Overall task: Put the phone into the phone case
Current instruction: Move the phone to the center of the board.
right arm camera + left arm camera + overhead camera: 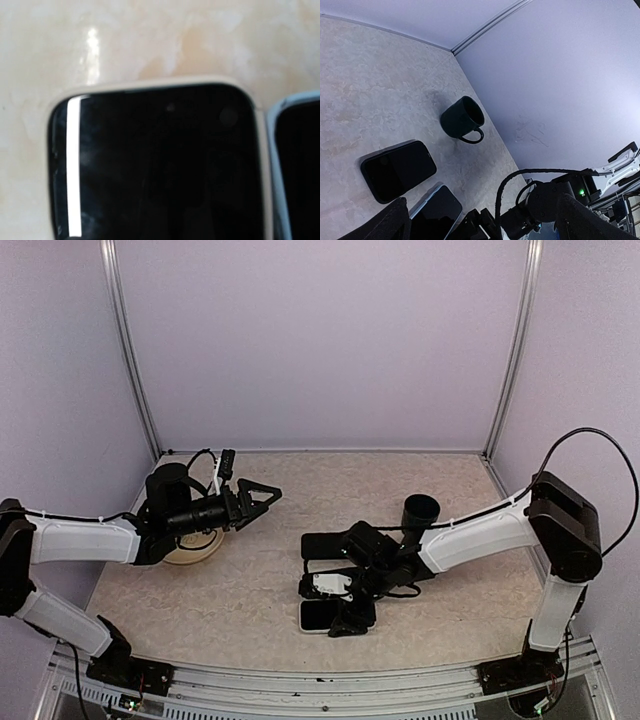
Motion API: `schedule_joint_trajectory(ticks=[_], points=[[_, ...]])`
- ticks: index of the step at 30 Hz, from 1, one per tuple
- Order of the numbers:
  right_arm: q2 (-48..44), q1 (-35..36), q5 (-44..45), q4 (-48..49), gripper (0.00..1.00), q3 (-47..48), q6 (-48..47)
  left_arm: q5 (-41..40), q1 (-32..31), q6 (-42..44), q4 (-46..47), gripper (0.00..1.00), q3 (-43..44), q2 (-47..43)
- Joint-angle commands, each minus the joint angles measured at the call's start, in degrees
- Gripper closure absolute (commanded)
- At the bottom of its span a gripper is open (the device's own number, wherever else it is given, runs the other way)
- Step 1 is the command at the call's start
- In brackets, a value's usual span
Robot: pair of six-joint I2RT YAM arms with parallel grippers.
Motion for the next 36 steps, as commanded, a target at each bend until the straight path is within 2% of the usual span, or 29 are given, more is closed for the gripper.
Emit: schedule_joint_trajectory(ticks=[1,10,23,36], points=[[1.65,0.62,-0.75,-0.16,0.28,2.03,0.33,-0.15,0.6,0.54,0.52,0.01,0.56,0.07],[4.15,-0.43,4.74,-0.07,0.27,3.85,-0.23,-0.02,0.71,-0.18,1.76,0.01,-0.19,0.92],[3.87,-4.89,3.7,-0.93,0.27,4.98,-4.95,-0.15,0.89,-0.3,2.48,0.01,-0.84,1.22],[7.84,-7.35,5.18,1.16,0.27,8.12,-4.04,-0.14,1.11,-0.45,3.01,0.01,-1.51,1.09]])
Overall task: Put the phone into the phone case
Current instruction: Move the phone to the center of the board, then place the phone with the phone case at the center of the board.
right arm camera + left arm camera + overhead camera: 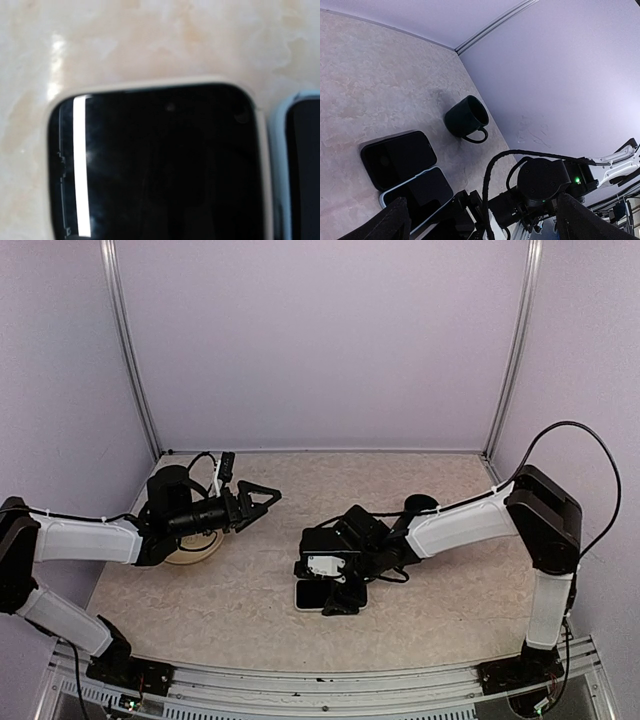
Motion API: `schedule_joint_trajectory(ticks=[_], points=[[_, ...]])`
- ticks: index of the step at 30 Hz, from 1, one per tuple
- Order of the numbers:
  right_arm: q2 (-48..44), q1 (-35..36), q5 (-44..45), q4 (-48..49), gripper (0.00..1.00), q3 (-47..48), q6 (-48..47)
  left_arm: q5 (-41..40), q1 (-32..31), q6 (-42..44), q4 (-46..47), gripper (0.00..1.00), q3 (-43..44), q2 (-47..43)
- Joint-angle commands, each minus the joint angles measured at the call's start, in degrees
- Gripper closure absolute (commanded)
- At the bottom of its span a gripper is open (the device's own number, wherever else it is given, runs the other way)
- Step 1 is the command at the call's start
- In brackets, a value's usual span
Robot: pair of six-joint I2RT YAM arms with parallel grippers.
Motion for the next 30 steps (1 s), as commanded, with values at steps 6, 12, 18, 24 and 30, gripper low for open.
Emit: schedule_joint_trajectory(ticks=[6,12,18,24,30], points=[[3.38,-4.17,2.37,0.87,0.27,2.93,-0.94,0.15,0.8,-0.44,2.75,0.01,-1.39,0.24],[3.79,-4.38,1.01,0.33,0.25,3.83,-1.5,0.29,0.85,-0.55,2.78,0.01,-1.49,0.15],[1.61,-3.75,-0.47,-1.34,0.21,2.01,-2.91,0.2,0.89,-0.46,2.68,0.01,-1.45,-0.23],[1.9,-2.27,1.63,-3.85,0.05,1.94,-3.04,0.71,0.89,-1.18,3.81,0.01,-1.33,0.88],[0.67,-1.53,3.94,-4.71,0.0,1.78,-1.28,0.91,0.89,-1.36,3.71,0.01,-0.79,0.97]])
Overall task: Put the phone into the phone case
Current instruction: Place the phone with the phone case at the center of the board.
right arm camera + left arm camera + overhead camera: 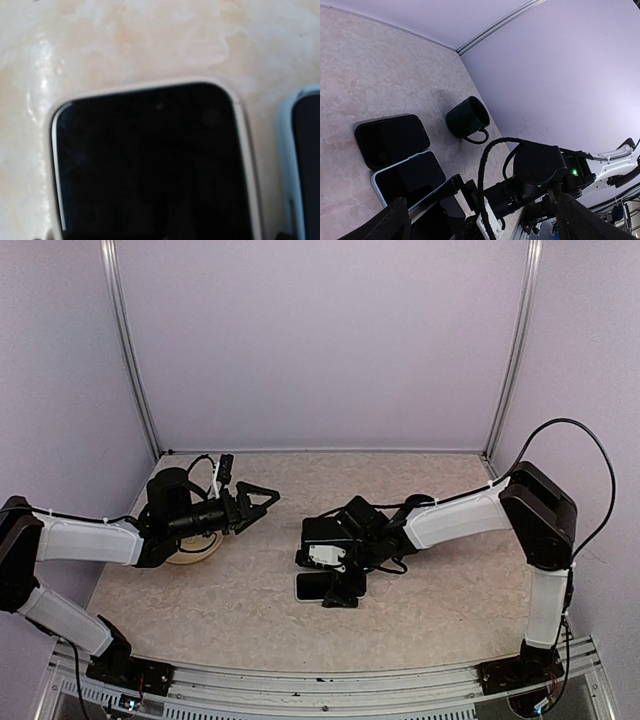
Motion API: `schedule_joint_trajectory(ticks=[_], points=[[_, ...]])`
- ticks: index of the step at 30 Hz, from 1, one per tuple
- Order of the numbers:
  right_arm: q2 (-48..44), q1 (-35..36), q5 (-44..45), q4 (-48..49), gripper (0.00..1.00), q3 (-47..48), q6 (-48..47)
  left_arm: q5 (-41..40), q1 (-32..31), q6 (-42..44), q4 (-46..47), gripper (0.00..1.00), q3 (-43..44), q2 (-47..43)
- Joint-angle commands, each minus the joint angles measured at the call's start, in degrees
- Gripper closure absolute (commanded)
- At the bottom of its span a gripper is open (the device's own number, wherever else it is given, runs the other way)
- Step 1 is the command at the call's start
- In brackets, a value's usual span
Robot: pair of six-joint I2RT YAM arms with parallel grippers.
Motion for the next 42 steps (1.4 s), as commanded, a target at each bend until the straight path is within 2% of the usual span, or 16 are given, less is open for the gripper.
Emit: schedule_joint_trajectory(ticks=[1,9,15,30,42], points=[[-1.87,1.06,4.64,-4.06,0.0,-1.38,0.37,0.78,0.37,0.0,1.73,0.01,0.26,0.37],[-4.74,3.8,9.97,-5.98,0.0,-1.04,2.09,0.41,0.37,-0.29,1.48,0.01,0.18,-0.15],[-4.32,5.73,18.26,-5.34,0.0,-0.86,5.58,0.34,0.28,-0.62,1.62,0.01,0.26,-0.14],[-5.97,6.16,29.33,-2.32,0.0,-3.93,9.73,-0.46,-0.07,-0.51,1.02,0.01,-0.18,-0.78],[-5.21,6.43,31.93,-0.97,0.0,-2.35,10.75,-0.87,-0.25,-0.2,0.98,0.01,-0.34,-0.49]])
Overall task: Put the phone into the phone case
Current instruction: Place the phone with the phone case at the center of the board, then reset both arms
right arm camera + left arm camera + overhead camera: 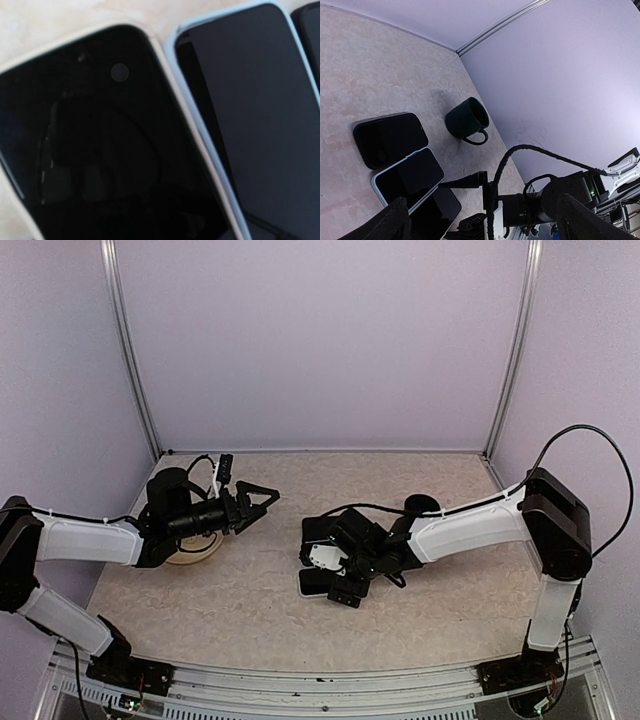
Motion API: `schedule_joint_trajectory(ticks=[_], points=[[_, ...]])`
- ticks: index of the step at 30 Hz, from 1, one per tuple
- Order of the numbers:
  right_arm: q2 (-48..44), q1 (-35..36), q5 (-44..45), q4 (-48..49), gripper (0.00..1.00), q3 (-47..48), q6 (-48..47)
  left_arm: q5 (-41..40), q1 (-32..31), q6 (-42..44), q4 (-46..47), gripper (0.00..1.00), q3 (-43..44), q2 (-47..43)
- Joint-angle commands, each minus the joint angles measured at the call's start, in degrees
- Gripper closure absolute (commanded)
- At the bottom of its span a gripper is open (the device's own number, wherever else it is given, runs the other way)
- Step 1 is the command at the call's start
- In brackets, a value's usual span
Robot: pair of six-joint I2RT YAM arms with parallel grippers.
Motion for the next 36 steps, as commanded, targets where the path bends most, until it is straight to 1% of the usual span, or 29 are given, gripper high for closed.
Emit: schedule_joint_trajectory(ticks=[1,9,13,16,22,25,27,30,34,36], points=[[0.14,0.17,5.12,1.0,0.0,0.6,1.32,-0.72,-0.23,0.44,0.65,0.01,-0.35,-0.5],[1.47,0.0,8.3,1.33,0.0,2.54,2.29,-1.19,-0.23,0.91,0.23,0.01,-0.7,-0.9],[2.6,0.0,7.57,0.48,0.0,4.66,3.31,-1.28,-0.24,1.15,-0.22,0.01,-0.71,-1.07],[0.88,-0.07,4.9,0.61,0.0,4.74,4.25,-2.08,-0.25,2.95,-2.38,0.01,-0.16,-2.0],[-9.68,-2.58,-2.03,5.57,0.0,-0.55,7.55,-6.37,-0.29,7.99,-9.95,0.01,1.54,-4.92],[-15.41,-5.56,-1.11,8.43,0.0,-4.42,10.4,-9.75,-0.31,10.33,-13.77,0.01,1.91,-7.08],[-19.67,-8.96,-0.57,9.48,0.0,-6.83,12.83,-12.76,-0.39,12.08,-16.58,0.01,2.17,-8.71],[-25.77,-13.09,2.43,10.92,0.0,-10.16,15.15,-18.08,-0.4,14.37,-21.17,0.01,2.6,-11.01],[-35.02,-16.86,5.72,14.21,0.0,-15.62,16.03,-28.45,-0.55,16.03,-29.32,0.01,3.69,-13.9],[-39.94,-18.7,6.9,15.97,0.0,-19.22,17.65,-34.04,-0.7,16.97,-31.72,0.01,3.66,-15.32]])
